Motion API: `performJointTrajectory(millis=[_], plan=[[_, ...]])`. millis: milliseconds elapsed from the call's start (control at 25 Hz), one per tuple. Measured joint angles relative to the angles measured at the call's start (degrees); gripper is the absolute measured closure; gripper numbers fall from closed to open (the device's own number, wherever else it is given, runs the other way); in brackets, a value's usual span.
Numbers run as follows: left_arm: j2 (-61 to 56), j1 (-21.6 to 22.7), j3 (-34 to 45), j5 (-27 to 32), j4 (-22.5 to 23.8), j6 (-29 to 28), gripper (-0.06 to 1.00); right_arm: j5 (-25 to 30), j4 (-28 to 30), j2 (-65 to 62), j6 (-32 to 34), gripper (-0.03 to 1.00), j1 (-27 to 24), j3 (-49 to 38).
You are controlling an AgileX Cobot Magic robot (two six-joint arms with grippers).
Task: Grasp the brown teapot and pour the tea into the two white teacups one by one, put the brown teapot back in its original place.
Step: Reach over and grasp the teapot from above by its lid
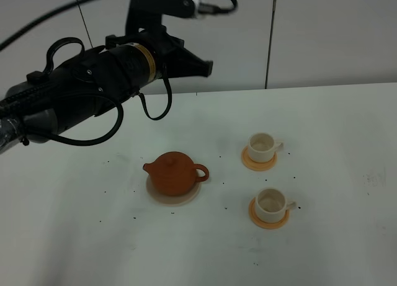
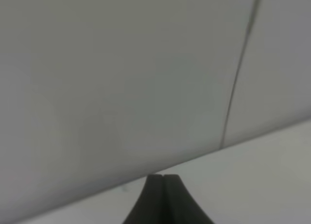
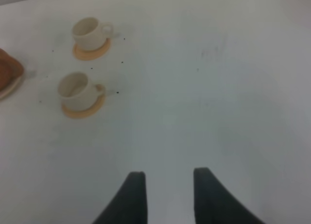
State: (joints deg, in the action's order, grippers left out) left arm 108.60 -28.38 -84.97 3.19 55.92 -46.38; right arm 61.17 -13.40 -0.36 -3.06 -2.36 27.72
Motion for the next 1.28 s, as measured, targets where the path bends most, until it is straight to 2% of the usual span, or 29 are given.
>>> performJointTrajectory(millis=[200,360,480,560,680,760,840,920,1280], plan=[[0.00,-1.52,0.00,7.25,-1.15,24.02,0.93,0.00,0.00,0.00,0.00,0.73,0.00,0.00],[0.00,-1.65,-0.11,12.48,-9.81,43.23,0.93,0.00,0.00,0.00,0.02,0.73,0.00,0.00],[0.00,-1.65,-0.88,16.33,-20.84,58.94,0.93,0.00,0.00,0.00,0.07,0.73,0.00,0.00],[0.00,-1.65,-1.73,19.70,-30.58,70.18,0.93,0.00,0.00,0.00,0.07,0.73,0.00,0.00],[0.00,-1.48,-4.14,24.69,-43.86,84.80,0.93,0.00,0.00,0.00,0.07,0.73,0.00,0.00],[0.00,-1.32,-6.60,27.61,-51.08,92.38,0.92,0.00,0.00,0.00,0.07,0.73,0.00,0.00],[0.00,-0.93,-9.13,30.75,-57.18,98.09,0.93,0.00,0.00,0.00,0.07,0.73,0.00,0.00],[0.22,-0.36,-11.64,33.64,-60.02,100.61,0.93,0.00,0.00,0.00,0.07,0.73,0.00,0.00],[8.89,2.54,-21.33,50.04,-61.49,104.56,0.93,0.00,0.00,0.00,0.01,0.73,0.00,0.00]])
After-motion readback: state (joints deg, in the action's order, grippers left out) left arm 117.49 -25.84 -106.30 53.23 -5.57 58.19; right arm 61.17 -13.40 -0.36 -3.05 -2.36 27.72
